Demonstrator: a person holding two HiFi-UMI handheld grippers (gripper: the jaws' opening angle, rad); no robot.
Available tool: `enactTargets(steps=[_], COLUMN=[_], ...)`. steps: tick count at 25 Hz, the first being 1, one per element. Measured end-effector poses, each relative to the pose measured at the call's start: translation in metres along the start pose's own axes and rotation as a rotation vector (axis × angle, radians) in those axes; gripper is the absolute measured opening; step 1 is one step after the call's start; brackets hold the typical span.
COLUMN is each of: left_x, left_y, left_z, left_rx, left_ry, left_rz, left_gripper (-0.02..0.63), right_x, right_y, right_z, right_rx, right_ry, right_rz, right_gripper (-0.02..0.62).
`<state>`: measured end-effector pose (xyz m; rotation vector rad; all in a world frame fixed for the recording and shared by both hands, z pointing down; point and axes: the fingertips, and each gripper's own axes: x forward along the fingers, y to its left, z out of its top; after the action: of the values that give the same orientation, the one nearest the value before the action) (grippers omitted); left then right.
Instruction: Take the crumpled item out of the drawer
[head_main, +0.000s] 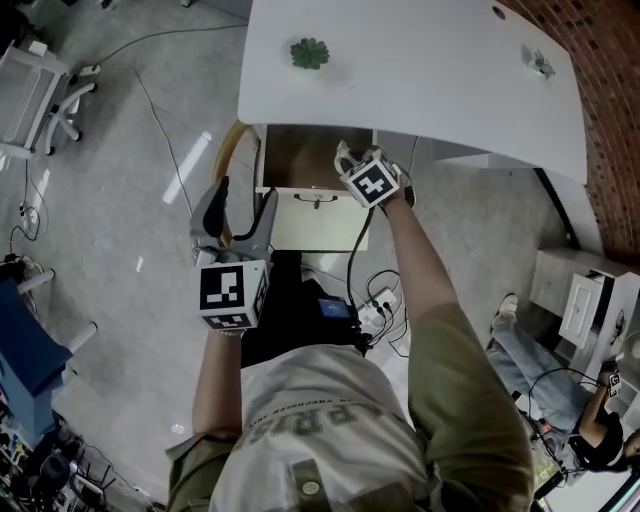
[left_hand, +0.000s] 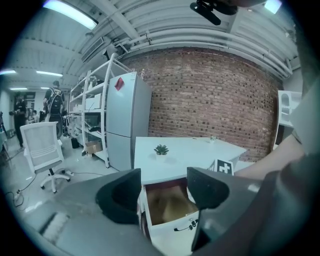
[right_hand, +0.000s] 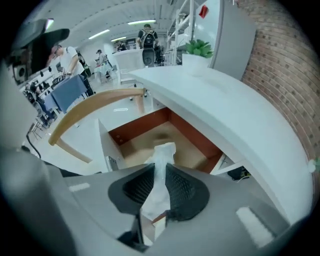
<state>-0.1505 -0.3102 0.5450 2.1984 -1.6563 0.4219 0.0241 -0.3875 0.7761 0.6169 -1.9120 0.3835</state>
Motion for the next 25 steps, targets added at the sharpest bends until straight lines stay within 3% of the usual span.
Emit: enactTargets(steps=[8, 15, 25], left_x=[-0.023, -0.043, -0.074], left_y=[-0.020, -0.036, -0.068], left_z=[0.039, 0.080, 0.116], left_rx=[0.000, 0.004, 0.019], left_ry=[-0.047, -0.096, -0.159], left_rz=[0.002, 0.012, -0.018], left_gripper=[0.302, 0.302, 0.302], right_x=[-0.081, -0.159, -0.281], right_y=[0.000, 0.003, 0.002], right_z=[0.020, 0.025, 0.035], right_rx=[0.100, 0.260, 0.323], right_ry=[-0.176, -0.324, -0.571], right_rz=[-0.083, -0.176, -0.341], right_gripper=[0.072, 0.072, 0.072])
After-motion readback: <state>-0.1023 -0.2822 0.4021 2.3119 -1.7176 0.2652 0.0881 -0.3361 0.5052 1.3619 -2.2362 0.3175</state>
